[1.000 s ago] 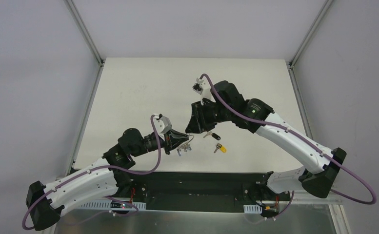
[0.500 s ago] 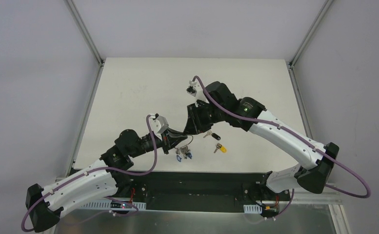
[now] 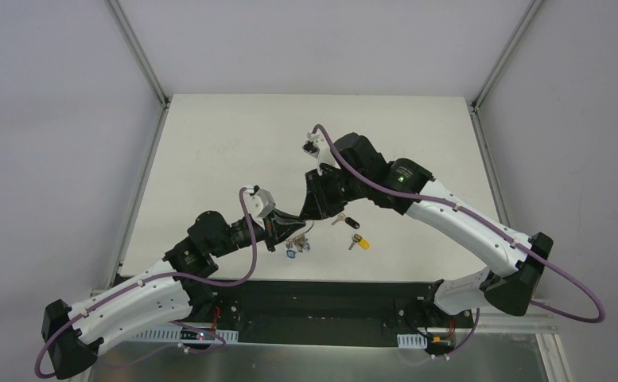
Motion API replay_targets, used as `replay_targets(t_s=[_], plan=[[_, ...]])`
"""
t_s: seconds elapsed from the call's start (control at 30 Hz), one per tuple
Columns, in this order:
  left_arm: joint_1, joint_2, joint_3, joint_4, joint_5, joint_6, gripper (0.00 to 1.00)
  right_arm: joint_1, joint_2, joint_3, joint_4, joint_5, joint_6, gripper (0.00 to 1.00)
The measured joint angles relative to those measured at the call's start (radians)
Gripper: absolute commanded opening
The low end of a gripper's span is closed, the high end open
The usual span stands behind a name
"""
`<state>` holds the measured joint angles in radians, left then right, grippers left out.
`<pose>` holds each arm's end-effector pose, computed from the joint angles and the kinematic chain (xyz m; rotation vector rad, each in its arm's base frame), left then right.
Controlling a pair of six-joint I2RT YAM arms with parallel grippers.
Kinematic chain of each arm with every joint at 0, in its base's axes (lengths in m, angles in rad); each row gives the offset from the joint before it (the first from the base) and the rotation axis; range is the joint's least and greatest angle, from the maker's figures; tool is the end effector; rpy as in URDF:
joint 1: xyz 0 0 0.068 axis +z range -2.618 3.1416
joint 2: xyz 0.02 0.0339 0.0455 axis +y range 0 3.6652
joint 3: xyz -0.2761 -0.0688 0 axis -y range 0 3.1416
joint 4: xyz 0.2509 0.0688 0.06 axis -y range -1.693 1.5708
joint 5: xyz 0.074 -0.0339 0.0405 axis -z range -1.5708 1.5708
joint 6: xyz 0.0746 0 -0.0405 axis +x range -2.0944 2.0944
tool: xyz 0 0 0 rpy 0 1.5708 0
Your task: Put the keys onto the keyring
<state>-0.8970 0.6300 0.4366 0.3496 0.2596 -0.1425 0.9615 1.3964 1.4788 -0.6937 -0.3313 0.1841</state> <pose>0.1092 -0.1674 0.3096 0.7584 1.2980 -1.0318 0.1721 0.2891 0.3829 -1.0654 2.0694 0.9797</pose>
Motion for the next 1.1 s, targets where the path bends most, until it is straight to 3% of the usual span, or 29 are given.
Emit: replay_targets(t_s=[0.3,0.63,0.73,0.83,1.0,1.1], plan=[[0.0,0.003,0.0,0.0,0.0,0.0,0.0,0.003,0.0,0.004,0.0,0.013,-0.01,0.18],[0.0,0.002,0.0,0.0,0.0,0.0,0.0,0.003,0.0,0.004,-0.002,0.023,-0.014,0.1],[0.0,0.002,-0.001,0.0,0.0,0.0,0.0,0.003,0.0,0.004,-0.002,0.026,-0.014,0.0],[0.0,-0.002,-0.002,0.0,0.0,0.0,0.0,0.004,0.0,0.004,-0.002,0.029,-0.015,0.0],[0.0,-0.003,-0.003,0.0,0.002,0.0,0.25,0.012,0.0,0.004,-0.002,0.037,-0.016,0.0],[0.0,-0.005,-0.005,0.007,0.02,0.005,0.34,0.025,0.0,0.004,-0.004,0.04,-0.016,0.0]])
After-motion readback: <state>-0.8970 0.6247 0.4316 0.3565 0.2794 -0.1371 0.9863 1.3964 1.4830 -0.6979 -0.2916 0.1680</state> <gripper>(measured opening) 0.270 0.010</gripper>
